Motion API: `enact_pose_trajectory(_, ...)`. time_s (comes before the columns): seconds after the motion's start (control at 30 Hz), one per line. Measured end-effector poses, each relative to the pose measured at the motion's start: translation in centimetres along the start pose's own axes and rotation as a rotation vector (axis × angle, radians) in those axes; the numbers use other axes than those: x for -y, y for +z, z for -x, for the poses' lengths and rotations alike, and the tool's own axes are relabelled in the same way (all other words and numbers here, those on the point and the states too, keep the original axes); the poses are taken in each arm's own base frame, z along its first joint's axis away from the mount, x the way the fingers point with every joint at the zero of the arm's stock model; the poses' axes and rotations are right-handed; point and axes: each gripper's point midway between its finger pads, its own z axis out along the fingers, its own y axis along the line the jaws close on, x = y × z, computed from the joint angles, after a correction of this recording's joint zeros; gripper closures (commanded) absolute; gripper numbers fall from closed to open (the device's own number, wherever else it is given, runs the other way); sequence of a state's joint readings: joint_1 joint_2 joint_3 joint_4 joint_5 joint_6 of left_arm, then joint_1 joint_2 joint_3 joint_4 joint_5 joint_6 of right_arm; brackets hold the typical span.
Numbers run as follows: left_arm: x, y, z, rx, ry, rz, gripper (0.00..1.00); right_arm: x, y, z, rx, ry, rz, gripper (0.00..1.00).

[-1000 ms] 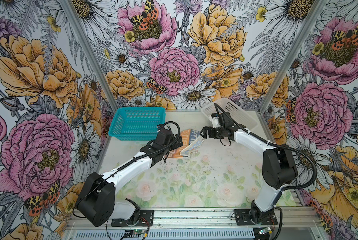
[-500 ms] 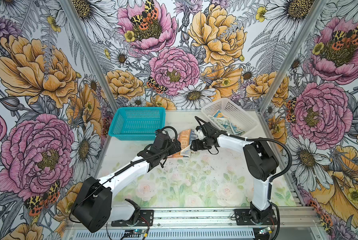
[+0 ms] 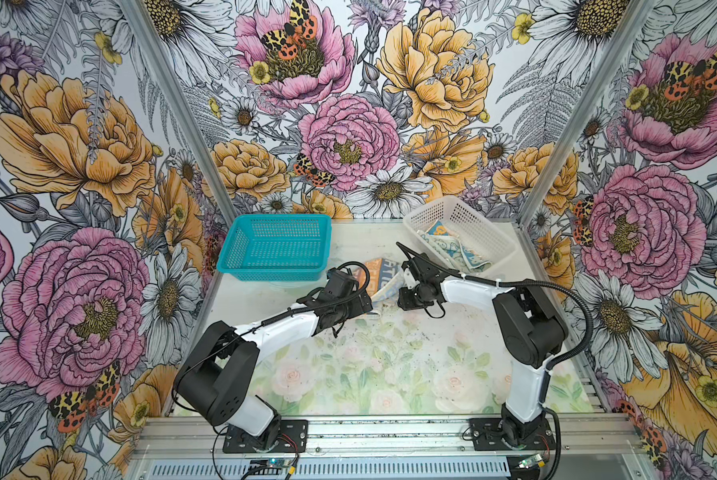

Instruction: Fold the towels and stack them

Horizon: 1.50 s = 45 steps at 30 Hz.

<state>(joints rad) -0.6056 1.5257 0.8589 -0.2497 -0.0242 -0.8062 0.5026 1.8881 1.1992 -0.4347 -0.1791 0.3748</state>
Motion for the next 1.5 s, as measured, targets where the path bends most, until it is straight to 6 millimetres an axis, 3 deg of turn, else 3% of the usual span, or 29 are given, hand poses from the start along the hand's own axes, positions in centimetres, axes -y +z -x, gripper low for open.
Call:
enact_pose_trajectory(0.13, 0.3, 0.4, 0.3, -0.001, -0.004, -0.003, 0.01, -0.5, -2.4, 2.6, 0.083, -0.006, 0.01, 0.3)
enact_pose_trajectory(0.23, 0.3, 0.8, 0.4, -0.006, -0.019, -0.005, 0.01, -1.1, -3.5, 5.8, 0.152, -0.005, 0.025, 0.24)
enact_pose_trajectory(0.33, -0.1, 1.2, 0.5, -0.01, -0.042, 0.004, 0.01, -1.7, -3.1, 8.9, 0.199, -0.01, 0.037, 0.26)
enact_pose_trajectory(0.43, -0.4, 1.5, 0.7, -0.007, -0.065, 0.005, 0.01, -1.5, -1.4, 10.0, 0.197, -0.006, 0.033, 0.37)
enact_pose_trajectory(0.6, -1.0, 2.0, 1.6, 0.009, -0.103, 0.006, 0.01, -0.5, 1.4, 8.4, 0.126, -0.003, 0.008, 0.52)
enact_pose_trajectory(0.83, -2.9, 4.2, 1.2, -0.024, -0.122, 0.056, 0.01, 0.9, 2.8, 4.7, 0.049, -0.015, -0.019, 0.59)
enact_pose_trajectory(1.23, -1.9, 6.6, 4.5, -0.013, -0.08, 0.071, 0.01, 0.9, 0.6, -0.9, 0.02, -0.022, -0.015, 0.59)
enact_pose_trajectory(1.3, -1.9, 6.8, 5.0, -0.013, -0.066, 0.082, 0.01, 0.4, 0.1, -2.3, 0.0, -0.021, -0.004, 0.58)
enact_pose_trajectory(1.37, -2.2, 6.9, 5.3, -0.016, -0.042, 0.106, 0.01, 0.0, -0.8, -3.3, -0.014, -0.018, 0.003, 0.5)
enact_pose_trajectory(1.5, -1.6, 6.2, 5.6, -0.02, 0.007, 0.112, 0.01, -0.5, -3.4, -1.7, 0.047, -0.019, 0.02, 0.3)
